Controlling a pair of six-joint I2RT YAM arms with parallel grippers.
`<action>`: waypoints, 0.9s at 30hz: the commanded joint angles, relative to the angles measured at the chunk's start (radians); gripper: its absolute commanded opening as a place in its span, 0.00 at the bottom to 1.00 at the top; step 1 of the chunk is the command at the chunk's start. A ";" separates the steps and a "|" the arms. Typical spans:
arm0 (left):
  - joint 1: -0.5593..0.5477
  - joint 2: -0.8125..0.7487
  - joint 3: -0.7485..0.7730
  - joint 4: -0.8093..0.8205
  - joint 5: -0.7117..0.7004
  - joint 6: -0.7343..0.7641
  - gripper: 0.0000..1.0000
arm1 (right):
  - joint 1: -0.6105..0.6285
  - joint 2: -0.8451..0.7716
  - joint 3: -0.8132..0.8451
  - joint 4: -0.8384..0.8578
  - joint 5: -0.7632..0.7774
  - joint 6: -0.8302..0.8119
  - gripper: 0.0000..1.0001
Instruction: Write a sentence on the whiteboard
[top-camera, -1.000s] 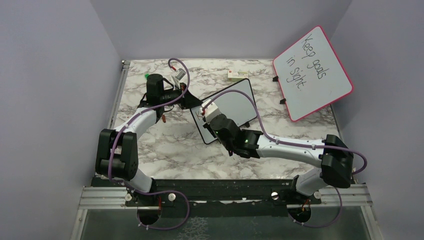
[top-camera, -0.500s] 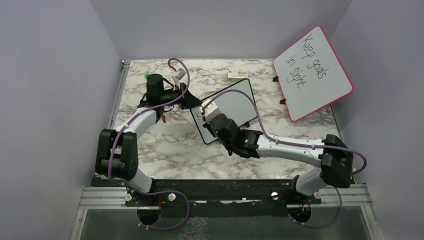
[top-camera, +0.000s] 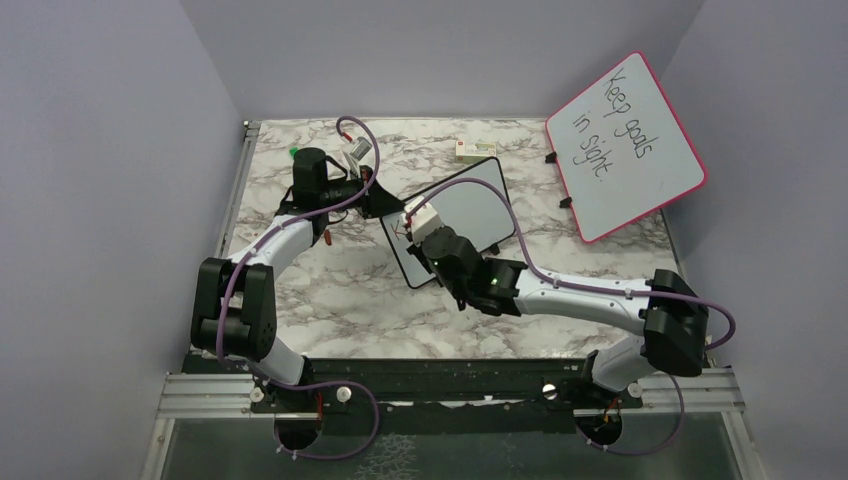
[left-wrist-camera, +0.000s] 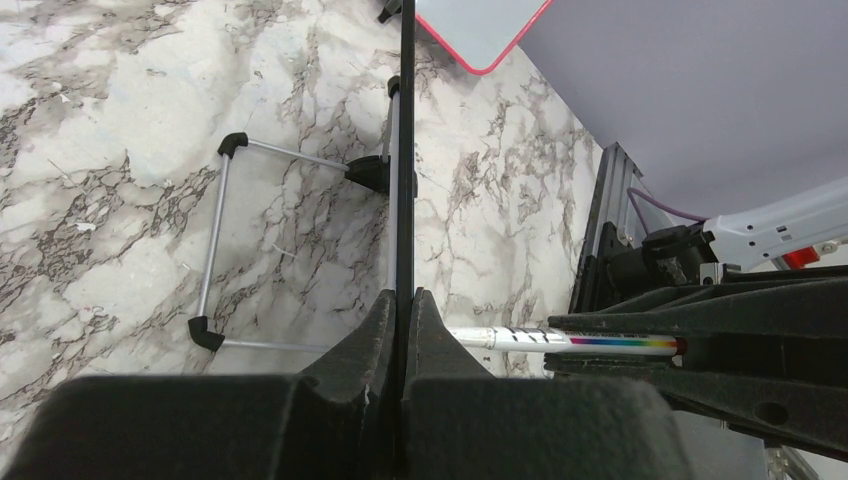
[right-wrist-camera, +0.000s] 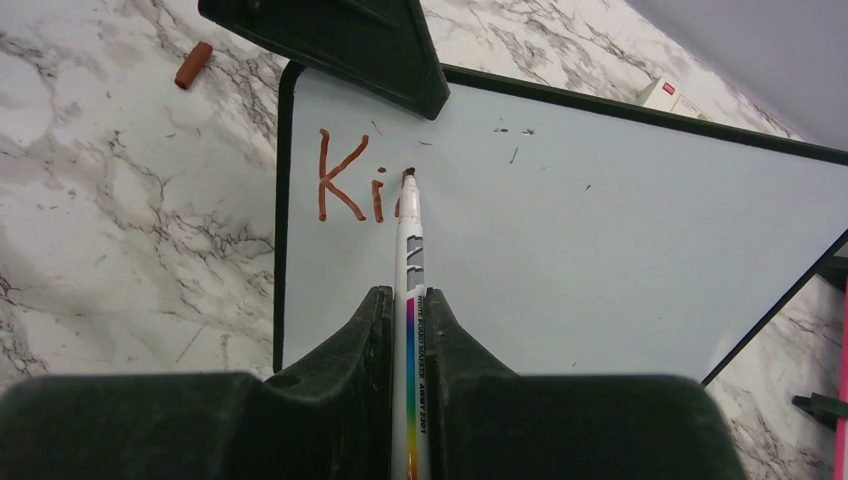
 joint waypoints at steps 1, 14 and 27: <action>0.002 0.011 0.006 -0.019 0.036 0.007 0.00 | -0.009 -0.047 -0.017 0.005 -0.006 0.021 0.01; 0.002 0.011 0.006 -0.019 0.036 0.006 0.00 | -0.009 -0.027 -0.021 -0.010 -0.053 0.037 0.01; 0.002 0.011 0.006 -0.020 0.041 0.006 0.00 | -0.011 0.011 -0.011 -0.008 -0.003 0.029 0.01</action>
